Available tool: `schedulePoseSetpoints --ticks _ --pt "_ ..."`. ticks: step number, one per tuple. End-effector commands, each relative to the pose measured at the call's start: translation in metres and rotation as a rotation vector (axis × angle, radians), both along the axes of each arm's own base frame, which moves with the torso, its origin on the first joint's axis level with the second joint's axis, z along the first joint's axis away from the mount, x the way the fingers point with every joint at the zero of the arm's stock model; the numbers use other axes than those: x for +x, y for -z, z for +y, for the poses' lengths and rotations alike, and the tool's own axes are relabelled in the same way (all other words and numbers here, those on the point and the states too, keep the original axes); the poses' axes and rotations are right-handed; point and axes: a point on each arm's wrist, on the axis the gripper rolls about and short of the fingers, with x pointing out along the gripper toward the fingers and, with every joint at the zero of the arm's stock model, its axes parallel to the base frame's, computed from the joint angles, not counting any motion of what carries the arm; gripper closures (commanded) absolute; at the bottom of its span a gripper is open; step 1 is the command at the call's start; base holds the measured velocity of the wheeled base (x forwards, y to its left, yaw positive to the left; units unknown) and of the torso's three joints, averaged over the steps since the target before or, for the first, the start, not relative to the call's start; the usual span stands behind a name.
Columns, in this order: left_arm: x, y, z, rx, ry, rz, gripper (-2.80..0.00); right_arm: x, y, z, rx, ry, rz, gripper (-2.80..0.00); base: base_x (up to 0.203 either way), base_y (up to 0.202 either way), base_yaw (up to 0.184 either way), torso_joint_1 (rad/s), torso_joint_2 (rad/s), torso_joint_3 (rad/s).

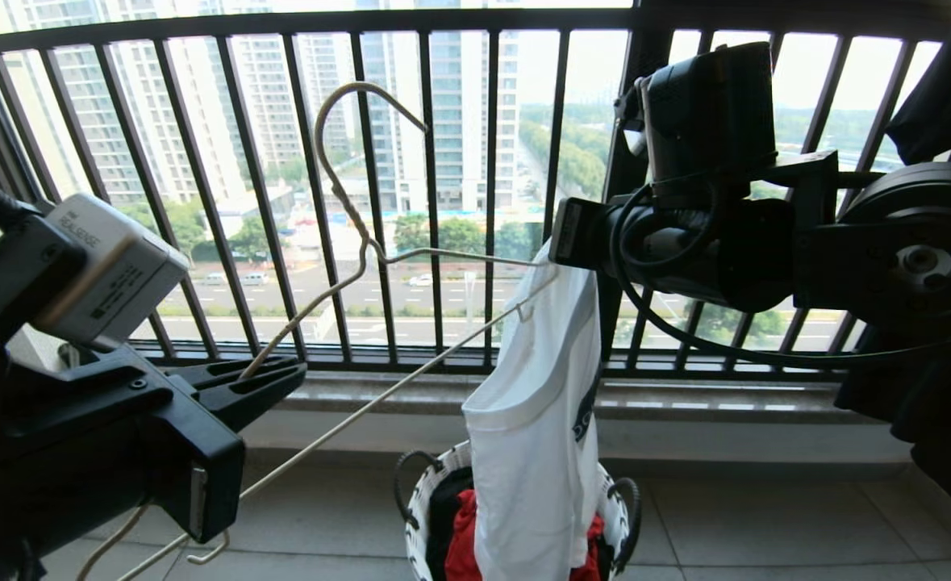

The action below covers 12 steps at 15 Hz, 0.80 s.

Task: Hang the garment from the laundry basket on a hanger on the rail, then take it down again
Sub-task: Hang the clothes on the clothes rack

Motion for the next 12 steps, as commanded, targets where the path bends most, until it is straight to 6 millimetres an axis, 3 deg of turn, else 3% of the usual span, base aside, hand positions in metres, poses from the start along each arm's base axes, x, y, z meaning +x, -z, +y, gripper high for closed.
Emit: schedulePoseSetpoints --ticks 1,12 --pt "0.003 0.003 -0.003 0.001 -0.014 -0.005 0.0 0.001 0.001 0.001 -0.001 0.002 0.003 0.0 0.0 0.0 0.0 0.0 0.0 0.0" --pt "-0.002 0.008 -0.008 0.002 0.045 0.016 0.0 0.011 0.0 -0.007 0.011 0.028 -0.004 0.0 0.0 0.0 0.0 0.0 0.0 0.0"
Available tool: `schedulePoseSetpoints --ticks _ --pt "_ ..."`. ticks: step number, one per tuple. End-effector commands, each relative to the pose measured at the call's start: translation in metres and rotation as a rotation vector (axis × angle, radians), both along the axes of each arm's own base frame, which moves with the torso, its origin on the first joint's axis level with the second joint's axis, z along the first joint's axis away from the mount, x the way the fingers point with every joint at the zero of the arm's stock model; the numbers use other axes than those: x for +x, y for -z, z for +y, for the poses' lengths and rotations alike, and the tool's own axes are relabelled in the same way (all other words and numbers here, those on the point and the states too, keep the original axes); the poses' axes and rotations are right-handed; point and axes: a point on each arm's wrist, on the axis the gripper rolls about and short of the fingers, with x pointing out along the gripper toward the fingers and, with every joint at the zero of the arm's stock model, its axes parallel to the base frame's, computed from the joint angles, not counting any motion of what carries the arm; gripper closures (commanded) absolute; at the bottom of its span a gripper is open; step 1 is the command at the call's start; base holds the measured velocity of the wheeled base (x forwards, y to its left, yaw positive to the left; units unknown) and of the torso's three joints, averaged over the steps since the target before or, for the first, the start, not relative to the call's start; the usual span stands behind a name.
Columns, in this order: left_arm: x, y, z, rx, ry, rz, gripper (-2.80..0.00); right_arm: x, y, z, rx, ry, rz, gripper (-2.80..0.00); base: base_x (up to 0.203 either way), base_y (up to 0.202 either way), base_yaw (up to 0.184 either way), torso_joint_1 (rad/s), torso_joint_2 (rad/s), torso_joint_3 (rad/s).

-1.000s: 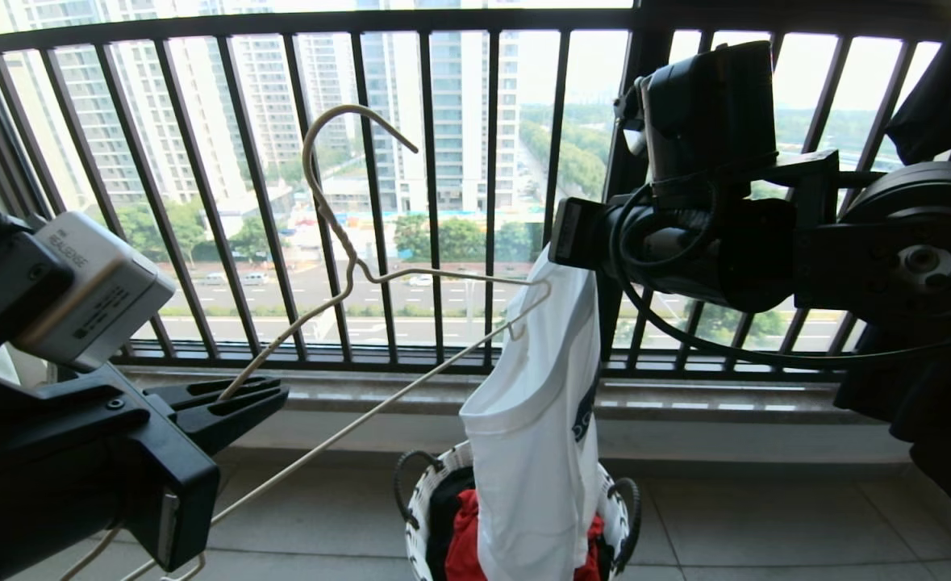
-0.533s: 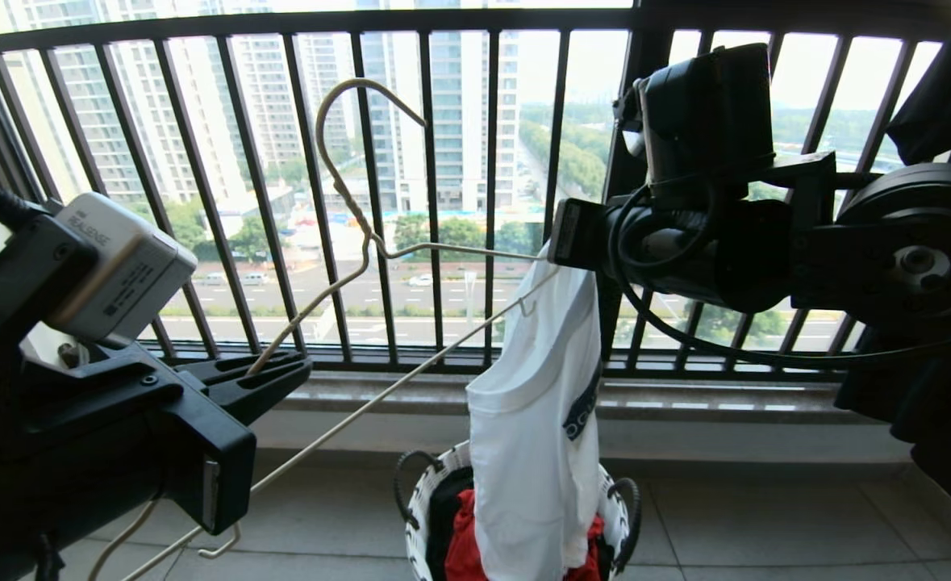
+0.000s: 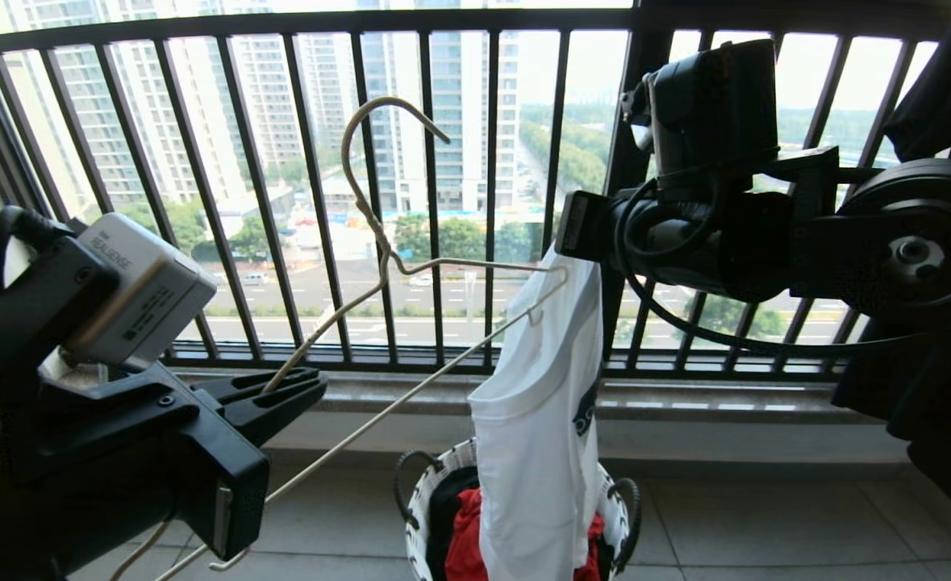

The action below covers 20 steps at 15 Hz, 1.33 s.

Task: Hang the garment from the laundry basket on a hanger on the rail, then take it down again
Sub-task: Hang the clothes on the clothes rack

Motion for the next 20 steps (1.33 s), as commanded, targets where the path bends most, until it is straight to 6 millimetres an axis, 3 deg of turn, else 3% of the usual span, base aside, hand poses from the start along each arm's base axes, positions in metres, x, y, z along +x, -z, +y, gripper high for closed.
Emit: schedulePoseSetpoints --ticks 1,16,20 --pt "-0.002 0.001 -0.001 0.003 0.015 0.001 0.0 0.003 0.001 -0.001 0.0 0.008 0.004 0.0 0.0 0.0 0.0 0.0 0.0 0.0" --pt "0.001 0.002 -0.013 -0.061 0.028 -0.01 0.0 -0.01 0.008 0.017 -0.002 -0.053 0.024 0.0 0.0 0.0 0.0 0.0 0.0 0.0" --pt "0.007 0.01 -0.02 -0.031 0.017 0.013 0.0 -0.011 0.005 0.016 0.011 -0.05 0.018 0.0 0.0 0.0 0.0 0.0 0.0 0.0"
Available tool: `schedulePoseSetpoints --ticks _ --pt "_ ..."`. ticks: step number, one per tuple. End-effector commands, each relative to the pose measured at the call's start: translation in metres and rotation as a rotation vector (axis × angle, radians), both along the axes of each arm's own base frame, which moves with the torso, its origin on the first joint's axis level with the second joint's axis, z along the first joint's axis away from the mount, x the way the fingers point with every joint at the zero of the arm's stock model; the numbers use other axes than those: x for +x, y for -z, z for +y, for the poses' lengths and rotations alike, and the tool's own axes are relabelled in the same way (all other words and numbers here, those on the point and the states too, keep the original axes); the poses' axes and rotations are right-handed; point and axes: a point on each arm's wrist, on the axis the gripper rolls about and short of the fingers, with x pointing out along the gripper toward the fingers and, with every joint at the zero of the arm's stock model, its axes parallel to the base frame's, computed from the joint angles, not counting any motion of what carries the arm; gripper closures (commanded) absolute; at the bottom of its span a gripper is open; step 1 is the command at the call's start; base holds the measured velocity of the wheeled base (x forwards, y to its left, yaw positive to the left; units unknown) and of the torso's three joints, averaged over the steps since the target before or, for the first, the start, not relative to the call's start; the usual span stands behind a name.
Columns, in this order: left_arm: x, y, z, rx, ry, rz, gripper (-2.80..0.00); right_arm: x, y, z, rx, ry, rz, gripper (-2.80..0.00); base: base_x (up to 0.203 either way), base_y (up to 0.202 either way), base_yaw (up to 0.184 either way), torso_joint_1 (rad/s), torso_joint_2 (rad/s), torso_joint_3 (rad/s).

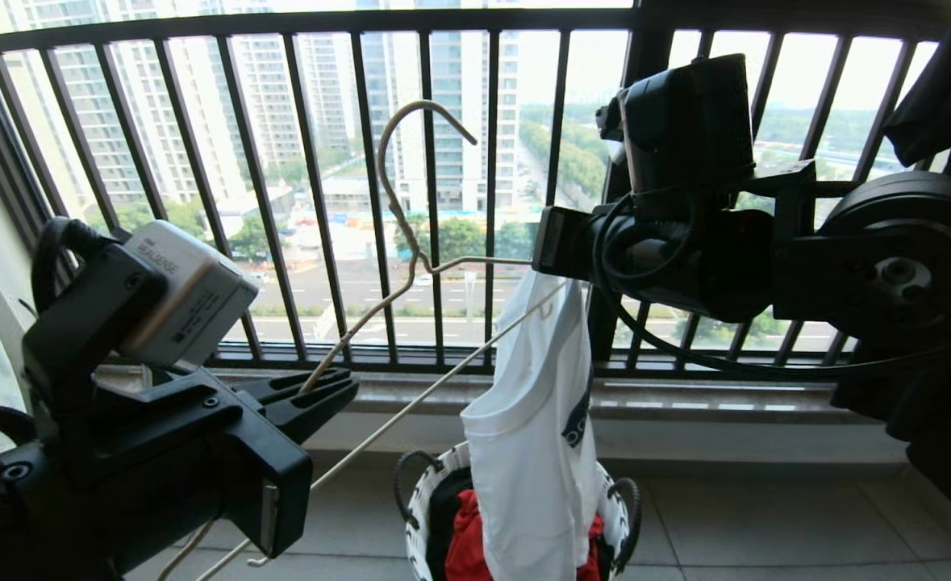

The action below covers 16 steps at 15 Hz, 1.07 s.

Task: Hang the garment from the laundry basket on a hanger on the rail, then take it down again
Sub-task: Hang the clothes on the clothes rack

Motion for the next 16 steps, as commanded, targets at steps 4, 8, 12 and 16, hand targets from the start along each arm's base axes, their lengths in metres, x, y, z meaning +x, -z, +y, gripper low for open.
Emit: schedulePoseSetpoints --ticks 4,8,12,16 --pt "0.011 0.006 -0.002 0.047 -0.094 0.005 0.0 -0.003 -0.007 -0.003 0.034 0.008 -0.012 0.0 0.0 0.0 0.0 0.0 0.0 0.0" --pt "0.016 0.001 0.003 0.045 -0.142 -0.014 0.0 -0.001 -0.006 -0.004 0.034 0.016 -0.013 0.0 0.0 0.0 0.0 0.0 0.0 0.0" --pt "0.02 0.001 0.009 0.073 -0.176 -0.027 0.0 0.003 0.0 -0.002 0.015 0.019 0.0 0.0 0.0 0.0 0.0 0.0 0.0 0.0" --pt "0.026 0.005 0.004 0.072 -0.181 -0.024 0.0 0.006 0.004 0.001 0.01 0.015 0.01 0.0 0.0 0.0 0.0 0.0 0.0 0.0"
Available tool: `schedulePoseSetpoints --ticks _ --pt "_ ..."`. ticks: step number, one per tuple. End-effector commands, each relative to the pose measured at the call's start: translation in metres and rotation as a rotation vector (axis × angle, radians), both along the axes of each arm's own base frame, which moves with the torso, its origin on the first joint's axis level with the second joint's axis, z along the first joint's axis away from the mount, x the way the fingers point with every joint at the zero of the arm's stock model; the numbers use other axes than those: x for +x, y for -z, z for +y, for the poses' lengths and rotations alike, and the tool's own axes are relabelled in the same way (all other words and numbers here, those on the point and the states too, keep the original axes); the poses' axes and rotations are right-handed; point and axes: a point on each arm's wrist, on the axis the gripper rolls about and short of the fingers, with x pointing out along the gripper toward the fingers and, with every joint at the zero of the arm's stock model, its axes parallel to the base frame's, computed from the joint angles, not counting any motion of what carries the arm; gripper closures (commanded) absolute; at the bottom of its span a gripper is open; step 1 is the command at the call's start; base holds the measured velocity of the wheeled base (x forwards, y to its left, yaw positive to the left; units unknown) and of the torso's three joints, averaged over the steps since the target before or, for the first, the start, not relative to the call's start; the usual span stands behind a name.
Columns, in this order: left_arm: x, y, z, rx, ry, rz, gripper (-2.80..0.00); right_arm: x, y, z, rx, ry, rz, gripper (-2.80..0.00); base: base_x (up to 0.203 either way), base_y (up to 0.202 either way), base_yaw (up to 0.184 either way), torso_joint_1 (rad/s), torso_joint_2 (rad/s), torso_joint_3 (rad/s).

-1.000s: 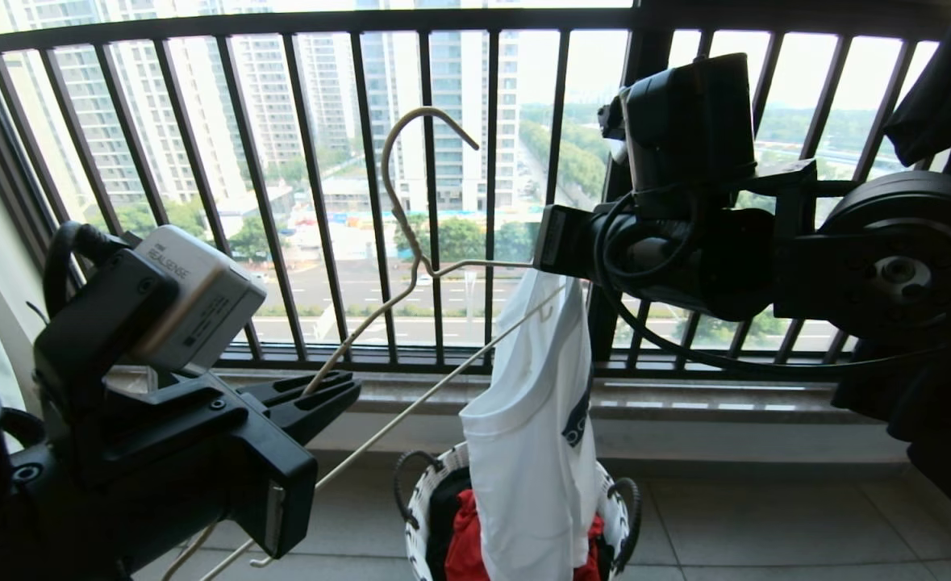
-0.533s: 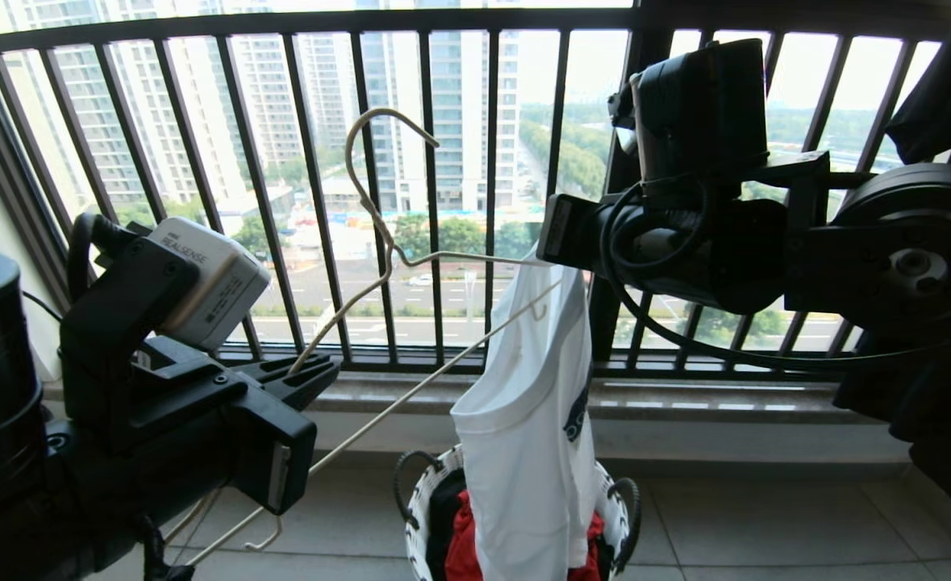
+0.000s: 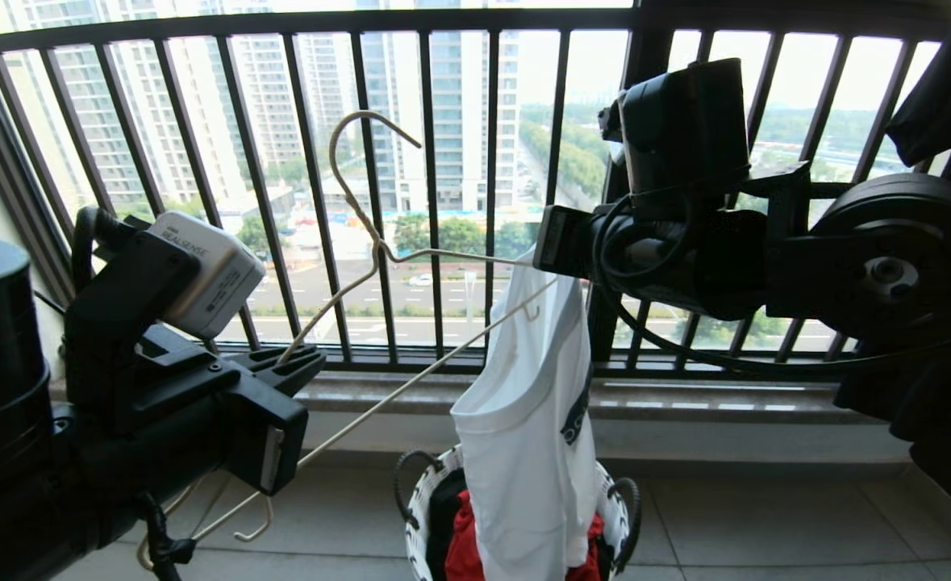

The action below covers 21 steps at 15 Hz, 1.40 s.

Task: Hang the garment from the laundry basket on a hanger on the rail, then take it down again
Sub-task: Hang the clothes on the clothes rack

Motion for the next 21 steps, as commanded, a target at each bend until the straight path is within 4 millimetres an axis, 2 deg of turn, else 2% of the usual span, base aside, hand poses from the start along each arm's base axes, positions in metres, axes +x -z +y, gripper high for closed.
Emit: schedulePoseSetpoints --ticks 1,3,6,12,16,18,21 --pt "0.007 0.003 -0.007 -0.019 -0.004 -0.018 0.0 0.001 0.003 0.002 -0.001 -0.001 0.007 0.0 0.0 0.0 0.0 0.0 0.0 0.0" --pt "0.017 0.014 -0.017 -0.023 -0.007 -0.043 0.0 0.0 0.002 0.004 0.003 -0.008 0.007 0.0 0.0 0.0 0.0 0.0 0.0 0.0" --pt "0.031 0.028 -0.029 0.034 -0.114 -0.062 0.0 -0.002 0.002 0.005 0.004 -0.031 0.016 0.0 0.0 0.0 0.0 0.0 0.0 0.0" --pt "0.037 0.036 -0.037 0.02 -0.114 -0.054 0.0 -0.013 0.005 0.016 0.007 -0.085 0.024 0.0 0.0 0.0 0.0 0.0 0.0 0.0" --pt "0.039 0.043 -0.051 -0.048 -0.086 -0.13 0.0 -0.028 0.007 0.033 0.034 -0.158 0.041 0.0 0.0 0.0 0.0 0.0 0.0 0.0" --pt "0.038 0.042 -0.051 -0.064 -0.083 -0.136 0.0 -0.027 0.01 0.039 0.023 -0.177 0.043 0.0 0.0 0.0 0.0 0.0 0.0 0.0" --pt "0.038 0.037 -0.05 -0.084 -0.082 -0.159 0.0 -0.027 -0.004 0.04 -0.014 -0.21 -0.032 0.0 0.0 0.0 0.0 0.0 0.0 0.0"
